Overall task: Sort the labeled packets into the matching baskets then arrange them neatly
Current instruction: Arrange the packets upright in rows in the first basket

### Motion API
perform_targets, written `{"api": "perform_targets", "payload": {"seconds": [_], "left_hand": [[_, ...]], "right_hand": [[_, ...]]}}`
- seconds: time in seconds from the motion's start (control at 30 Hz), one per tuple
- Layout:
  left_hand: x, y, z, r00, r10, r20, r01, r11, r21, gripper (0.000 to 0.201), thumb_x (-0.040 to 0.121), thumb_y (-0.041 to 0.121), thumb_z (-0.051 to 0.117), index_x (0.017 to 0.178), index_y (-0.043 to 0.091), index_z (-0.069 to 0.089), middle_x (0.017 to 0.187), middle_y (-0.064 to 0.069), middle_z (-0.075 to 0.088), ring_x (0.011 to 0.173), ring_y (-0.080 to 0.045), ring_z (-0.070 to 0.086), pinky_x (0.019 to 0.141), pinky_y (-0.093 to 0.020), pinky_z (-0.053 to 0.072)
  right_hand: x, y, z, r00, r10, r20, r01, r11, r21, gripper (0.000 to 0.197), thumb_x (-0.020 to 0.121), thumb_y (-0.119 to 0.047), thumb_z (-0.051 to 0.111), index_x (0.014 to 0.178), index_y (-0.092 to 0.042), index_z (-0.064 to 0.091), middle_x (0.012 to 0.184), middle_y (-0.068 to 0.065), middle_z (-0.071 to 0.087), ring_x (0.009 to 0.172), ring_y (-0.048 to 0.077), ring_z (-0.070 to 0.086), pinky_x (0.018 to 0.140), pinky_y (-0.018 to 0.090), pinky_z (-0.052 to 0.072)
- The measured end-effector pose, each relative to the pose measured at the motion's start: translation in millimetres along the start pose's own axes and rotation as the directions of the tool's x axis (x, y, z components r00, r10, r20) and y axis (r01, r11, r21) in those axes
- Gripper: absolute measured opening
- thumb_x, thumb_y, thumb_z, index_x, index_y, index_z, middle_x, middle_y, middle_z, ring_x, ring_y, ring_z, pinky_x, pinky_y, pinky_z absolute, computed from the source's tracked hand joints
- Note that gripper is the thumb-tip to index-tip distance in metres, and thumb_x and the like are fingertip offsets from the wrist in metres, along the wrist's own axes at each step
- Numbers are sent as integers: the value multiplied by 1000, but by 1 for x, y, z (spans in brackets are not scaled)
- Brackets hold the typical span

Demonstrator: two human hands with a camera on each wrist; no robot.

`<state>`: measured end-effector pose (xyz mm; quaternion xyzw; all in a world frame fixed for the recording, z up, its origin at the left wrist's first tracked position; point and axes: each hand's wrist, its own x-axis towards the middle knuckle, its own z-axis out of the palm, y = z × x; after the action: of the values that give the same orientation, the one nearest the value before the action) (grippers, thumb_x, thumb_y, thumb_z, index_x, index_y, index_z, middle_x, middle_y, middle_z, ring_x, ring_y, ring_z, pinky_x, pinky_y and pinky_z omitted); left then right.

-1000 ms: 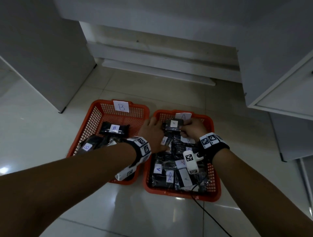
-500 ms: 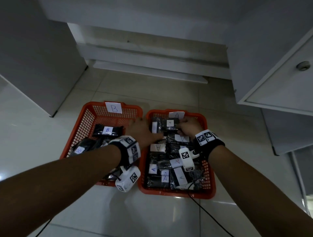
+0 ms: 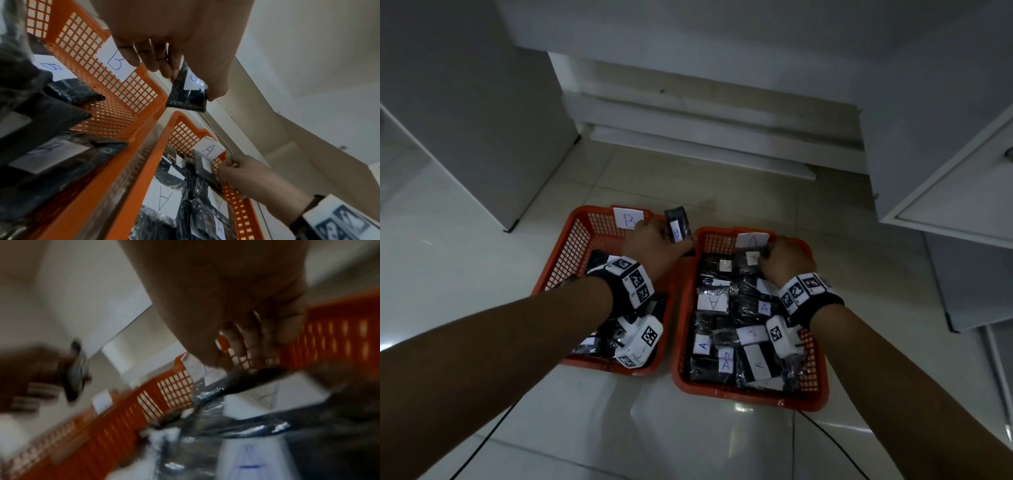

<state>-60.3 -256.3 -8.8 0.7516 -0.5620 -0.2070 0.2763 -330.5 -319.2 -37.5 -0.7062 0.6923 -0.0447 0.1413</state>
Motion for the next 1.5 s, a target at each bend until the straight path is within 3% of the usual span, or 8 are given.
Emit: {"api": "perform_targets", "payload": {"seconds": [0.13, 0.33, 0.57, 0.77, 0.93, 1.07, 1.23, 1.5], "left_hand": [[5, 0, 2, 1000, -11, 12, 11, 1000, -9, 49, 70, 83, 64, 71, 33, 63, 78, 6, 66, 71, -13, 66, 66, -33, 58], [5, -1, 7, 1000, 9, -11, -10, 999, -39, 49, 73, 76, 70, 87, 29, 70, 83, 10, 60, 79, -10, 62, 69, -30, 54], [10, -18, 14, 999, -21, -42, 19, 999, -43, 60, 63, 91, 62, 79, 34, 65, 82, 8, 65, 73, -8, 64, 64, -33, 57], [17, -28, 11, 999, -18, -30, 17, 998, -54, 64, 63, 95, 55, 81, 35, 67, 83, 6, 66, 70, -11, 64, 64, -34, 58], [11, -15, 8, 1000, 16, -17, -17, 998, -53, 49, 69, 80, 65, 78, 32, 62, 89, 3, 56, 80, -14, 56, 61, -28, 39], [11, -7, 13, 999, 34, -20, -35, 999, -41, 41, 72, 75, 70, 77, 35, 61, 94, 1, 60, 82, -15, 60, 69, -30, 49], [10, -2, 12, 998, 66, -4, -66, 996, -61, 35, 74, 69, 73, 75, 36, 63, 89, 8, 61, 82, -11, 61, 68, -27, 46], [14, -17, 14, 999, 39, -19, -39, 999, -37, 52, 69, 81, 66, 91, 34, 70, 100, 5, 60, 87, -11, 60, 78, -37, 58]], "right_hand": [[-5, -8, 7, 976, -183, -120, 141, 946, -292, 33, 93, -39, 65, 114, -13, 62, 110, 11, 65, 90, 30, 64, 68, 33, 46], [1, -57, 28, 797, -555, 237, 574, 819, -10, 53, 90, -40, 76, 138, -23, 61, 134, 3, 66, 118, 23, 64, 93, 37, 56], [19, -66, 25, 821, -479, 311, 501, 865, 10, 18, 98, -29, 68, 96, -12, 73, 88, 5, 74, 75, 18, 69, 66, 30, 49], [26, -42, -1, 920, -367, 140, 319, 906, 279, 20, 102, -32, 63, 115, -22, 74, 110, -7, 72, 99, 16, 67, 87, 33, 52], [-7, -40, -9, 778, -472, 414, 323, 867, 380, 13, 102, -34, 64, 97, -38, 76, 100, -15, 76, 92, 1, 70, 93, 36, 58], [-29, -41, -3, 674, -456, 581, 311, 889, 337, 15, 100, -40, 67, 106, -34, 80, 106, -18, 77, 97, -3, 70, 90, 24, 57], [-8, -9, -5, 974, -172, 150, 162, 984, 75, 29, 100, -40, 60, 82, -19, 71, 82, -1, 74, 78, 20, 72, 70, 32, 57], [-2, 21, 3, 996, -46, 70, 54, 992, -112, 23, 92, -54, 64, 106, -38, 73, 112, -5, 72, 104, 26, 64, 90, 41, 57]]}}
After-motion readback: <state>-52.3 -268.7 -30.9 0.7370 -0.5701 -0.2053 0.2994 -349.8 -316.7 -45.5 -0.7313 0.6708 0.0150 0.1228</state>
